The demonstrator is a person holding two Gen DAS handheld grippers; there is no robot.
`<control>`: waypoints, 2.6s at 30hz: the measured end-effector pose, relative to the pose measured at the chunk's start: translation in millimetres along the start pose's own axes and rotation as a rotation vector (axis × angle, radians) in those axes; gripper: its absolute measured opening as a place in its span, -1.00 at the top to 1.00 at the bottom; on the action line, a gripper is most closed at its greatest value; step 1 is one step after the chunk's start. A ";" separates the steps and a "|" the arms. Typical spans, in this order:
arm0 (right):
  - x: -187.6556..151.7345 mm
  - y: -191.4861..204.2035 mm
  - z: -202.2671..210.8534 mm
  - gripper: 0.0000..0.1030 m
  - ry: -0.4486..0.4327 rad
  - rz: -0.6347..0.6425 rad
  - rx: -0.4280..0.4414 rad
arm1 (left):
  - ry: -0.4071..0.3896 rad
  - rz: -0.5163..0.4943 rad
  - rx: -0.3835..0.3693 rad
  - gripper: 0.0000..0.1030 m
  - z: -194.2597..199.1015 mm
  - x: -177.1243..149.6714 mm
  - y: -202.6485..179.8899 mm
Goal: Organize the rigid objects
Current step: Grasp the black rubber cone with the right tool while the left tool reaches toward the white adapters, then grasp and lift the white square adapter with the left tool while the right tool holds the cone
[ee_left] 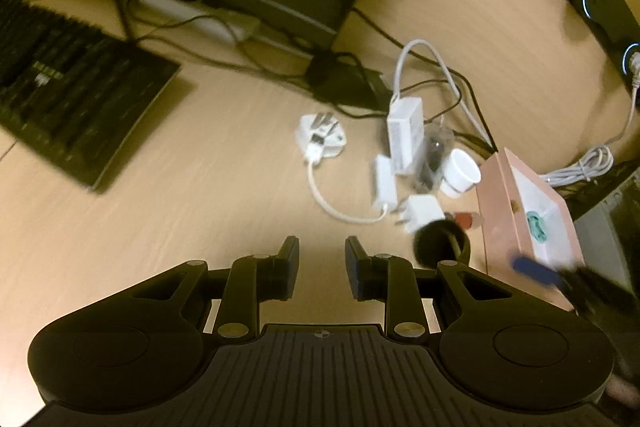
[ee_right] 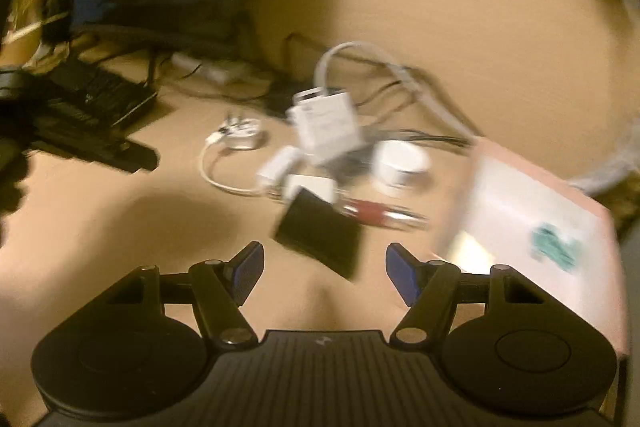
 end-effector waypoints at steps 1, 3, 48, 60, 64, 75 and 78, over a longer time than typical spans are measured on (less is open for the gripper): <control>7.6 4.9 -15.8 -0.32 0.011 0.015 -0.002 | 0.002 -0.001 -0.002 0.46 5.4 -4.0 3.3; 17.6 15.4 -35.5 -0.32 0.015 0.045 -0.021 | 0.004 -0.004 -0.004 0.46 11.3 -7.7 13.3; -106.6 -40.6 82.6 -0.31 0.046 -0.417 -0.251 | -0.096 -0.155 0.026 0.50 -110.5 73.5 -48.5; -112.6 -40.8 78.5 -0.31 0.058 -0.418 -0.233 | -0.020 -0.329 -0.078 0.57 -77.8 14.5 -64.1; -107.0 -36.5 77.0 -0.31 0.047 -0.390 -0.216 | -0.029 -0.348 -0.139 0.57 -54.9 -4.3 -64.4; -103.4 -25.9 74.0 -0.31 0.035 -0.350 -0.185 | -0.049 -0.577 -0.220 0.56 -62.6 21.6 -122.6; -105.9 -26.9 78.9 -0.31 0.026 -0.348 -0.196 | 0.030 -0.700 -0.178 0.55 -85.5 24.8 -137.0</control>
Point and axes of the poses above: each gripper's, at about its wrist camera, not at the fingertips, and z roughly against the way its jaws point, y to its left, x to its top, the point moved 3 cm from there along -z, roughly the way its jaws point, and after that the axes turned 7 degrees about x, right-handed, at the moved point
